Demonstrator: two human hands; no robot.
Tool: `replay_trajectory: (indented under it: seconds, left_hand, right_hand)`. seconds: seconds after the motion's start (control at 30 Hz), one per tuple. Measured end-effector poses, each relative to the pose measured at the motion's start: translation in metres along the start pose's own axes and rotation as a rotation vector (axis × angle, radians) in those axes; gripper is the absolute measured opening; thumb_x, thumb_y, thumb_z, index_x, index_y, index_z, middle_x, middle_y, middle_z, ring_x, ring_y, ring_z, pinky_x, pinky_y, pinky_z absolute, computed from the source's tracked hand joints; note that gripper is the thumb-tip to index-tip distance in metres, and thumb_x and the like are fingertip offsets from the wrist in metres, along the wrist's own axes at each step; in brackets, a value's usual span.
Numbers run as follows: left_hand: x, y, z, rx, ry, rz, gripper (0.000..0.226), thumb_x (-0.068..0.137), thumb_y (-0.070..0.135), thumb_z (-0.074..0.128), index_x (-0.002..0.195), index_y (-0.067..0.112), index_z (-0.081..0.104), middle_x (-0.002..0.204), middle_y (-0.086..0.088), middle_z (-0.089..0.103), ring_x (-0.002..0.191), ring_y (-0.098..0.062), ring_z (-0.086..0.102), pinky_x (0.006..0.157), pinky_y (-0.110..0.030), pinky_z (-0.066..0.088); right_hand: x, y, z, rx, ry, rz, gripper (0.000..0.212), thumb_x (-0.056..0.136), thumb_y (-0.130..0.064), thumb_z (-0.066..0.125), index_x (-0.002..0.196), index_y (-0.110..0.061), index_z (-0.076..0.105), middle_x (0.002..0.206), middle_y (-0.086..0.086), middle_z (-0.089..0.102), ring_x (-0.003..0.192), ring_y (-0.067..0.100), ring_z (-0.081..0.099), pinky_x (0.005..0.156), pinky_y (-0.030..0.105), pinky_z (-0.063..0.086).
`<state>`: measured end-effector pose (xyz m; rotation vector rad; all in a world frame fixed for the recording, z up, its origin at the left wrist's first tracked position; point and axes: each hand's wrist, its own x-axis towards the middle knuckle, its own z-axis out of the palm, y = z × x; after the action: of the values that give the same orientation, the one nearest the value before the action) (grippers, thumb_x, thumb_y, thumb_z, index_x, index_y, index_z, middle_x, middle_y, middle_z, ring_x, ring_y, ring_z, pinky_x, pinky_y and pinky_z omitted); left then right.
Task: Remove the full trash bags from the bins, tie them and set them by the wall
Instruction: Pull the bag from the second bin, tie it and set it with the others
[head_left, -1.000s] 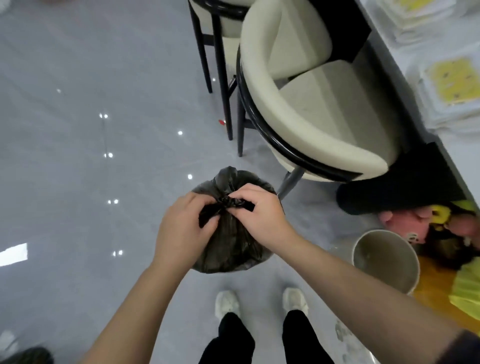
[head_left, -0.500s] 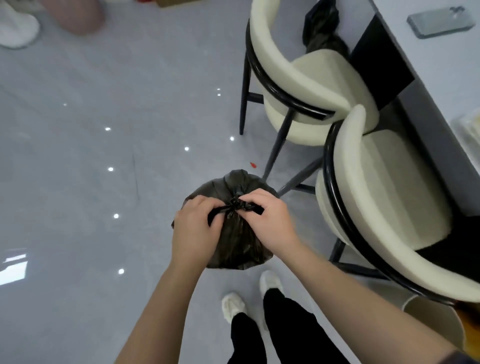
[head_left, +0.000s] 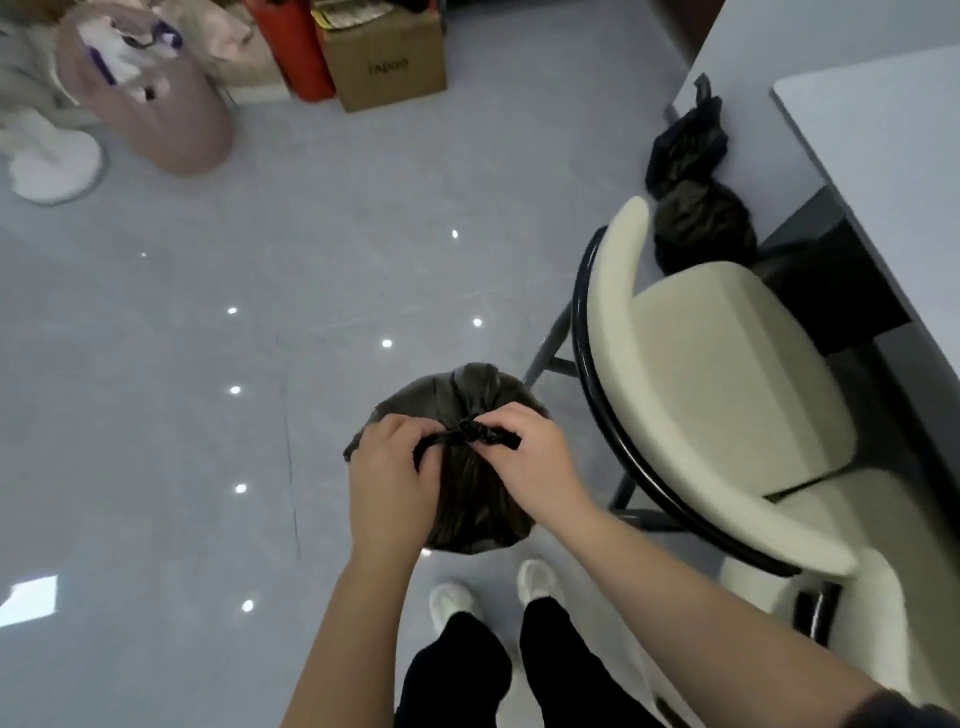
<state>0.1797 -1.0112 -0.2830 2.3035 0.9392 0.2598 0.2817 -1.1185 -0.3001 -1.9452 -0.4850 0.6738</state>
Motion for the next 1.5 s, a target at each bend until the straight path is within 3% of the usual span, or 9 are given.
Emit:
replay_trajectory:
  seconds: [0.17, 0.3, 0.47, 0.63, 0.77, 0.9, 1.0, 1.17, 1.5]
  left_hand:
    - [0.146, -0.002, 0.004, -0.028, -0.022, 0.04, 0.018, 0.083, 0.008, 0.06, 0.096, 0.016, 0.07, 0.098, 0.003, 0.064, 0.097, -0.016, 0.052, 0.086, -0.028, 0.04]
    - [0.255, 0.002, 0.015, 0.021, -0.122, 0.164, 0.018, 0.082, 0.006, 0.062, 0.096, 0.014, 0.07, 0.097, 0.0, 0.064, 0.095, -0.018, 0.053, 0.083, -0.025, 0.038]
    - [0.381, 0.021, 0.039, 0.137, -0.271, 0.316, 0.019, 0.082, 0.006, 0.062, 0.096, 0.016, 0.071, 0.095, 0.0, 0.062, 0.093, -0.017, 0.051, 0.078, -0.024, 0.039]
    - [0.504, 0.061, 0.099, 0.198, -0.385, 0.399, 0.015, 0.085, 0.013, 0.062, 0.096, 0.02, 0.071, 0.097, 0.004, 0.061, 0.096, -0.016, 0.051, 0.073, -0.022, 0.039]
    - [0.586, 0.098, 0.159, 0.196, -0.461, 0.44, 0.014, 0.086, 0.014, 0.061, 0.095, 0.02, 0.071, 0.097, 0.002, 0.061, 0.096, -0.017, 0.053, 0.07, -0.023, 0.04]
    - [0.661, 0.142, 0.215, 0.185, -0.525, 0.499, 0.014, 0.085, 0.013, 0.061, 0.094, 0.019, 0.071, 0.097, 0.001, 0.061, 0.098, -0.018, 0.054, 0.072, -0.023, 0.04]
    - [0.711, 0.178, 0.259, 0.165, -0.574, 0.554, 0.014, 0.084, 0.015, 0.061, 0.093, 0.019, 0.071, 0.097, 0.001, 0.062, 0.096, -0.019, 0.056, 0.072, -0.027, 0.045]
    - [0.776, 0.235, 0.324, 0.191, -0.653, 0.652, 0.016, 0.087, 0.018, 0.057, 0.096, 0.021, 0.07, 0.1, 0.003, 0.061, 0.095, -0.017, 0.056, 0.072, -0.033, 0.05]
    - [0.822, 0.305, 0.456, 0.318, -0.762, 0.646, 0.018, 0.091, 0.019, 0.054, 0.1, 0.023, 0.069, 0.111, 0.003, 0.051, 0.107, -0.016, 0.048, 0.078, -0.028, 0.047]
  right_hand:
    - [0.131, -0.034, 0.003, -0.02, 0.097, -0.006, 0.016, 0.079, -0.01, 0.073, 0.094, -0.014, 0.074, 0.085, -0.014, 0.063, 0.086, 0.003, 0.061, 0.081, 0.015, 0.047]
    - [0.222, -0.045, 0.001, -0.003, 0.222, 0.033, 0.016, 0.078, -0.005, 0.071, 0.091, -0.014, 0.074, 0.083, -0.015, 0.062, 0.084, 0.001, 0.06, 0.079, 0.011, 0.044]
    - [0.327, -0.046, -0.021, 0.014, 0.301, 0.135, 0.018, 0.08, -0.007, 0.069, 0.095, -0.016, 0.073, 0.088, -0.014, 0.063, 0.091, 0.006, 0.06, 0.084, 0.016, 0.046]
    - [0.435, -0.018, -0.067, 0.093, 0.453, 0.249, 0.018, 0.078, -0.005, 0.069, 0.093, -0.014, 0.073, 0.091, -0.008, 0.067, 0.089, 0.007, 0.063, 0.085, 0.019, 0.048]
    - [0.51, 0.002, -0.112, 0.097, 0.52, 0.317, 0.016, 0.079, -0.004, 0.07, 0.092, -0.013, 0.073, 0.089, -0.007, 0.066, 0.086, 0.006, 0.061, 0.079, 0.008, 0.044]
    - [0.577, 0.018, -0.164, 0.104, 0.571, 0.393, 0.017, 0.08, -0.004, 0.069, 0.094, -0.013, 0.073, 0.09, -0.008, 0.066, 0.083, 0.0, 0.06, 0.078, 0.006, 0.043]
    - [0.623, 0.033, -0.203, 0.082, 0.643, 0.431, 0.016, 0.08, -0.005, 0.07, 0.094, -0.013, 0.073, 0.088, -0.011, 0.063, 0.08, -0.005, 0.057, 0.075, 0.001, 0.039]
    - [0.686, 0.062, -0.261, 0.143, 0.721, 0.525, 0.015, 0.082, -0.008, 0.069, 0.096, -0.012, 0.072, 0.093, -0.006, 0.064, 0.088, 0.009, 0.06, 0.083, 0.02, 0.045]
    - [0.745, 0.16, -0.344, 0.246, 0.676, 0.69, 0.014, 0.082, -0.02, 0.071, 0.094, -0.014, 0.074, 0.085, -0.005, 0.07, 0.086, 0.014, 0.065, 0.078, 0.027, 0.049]
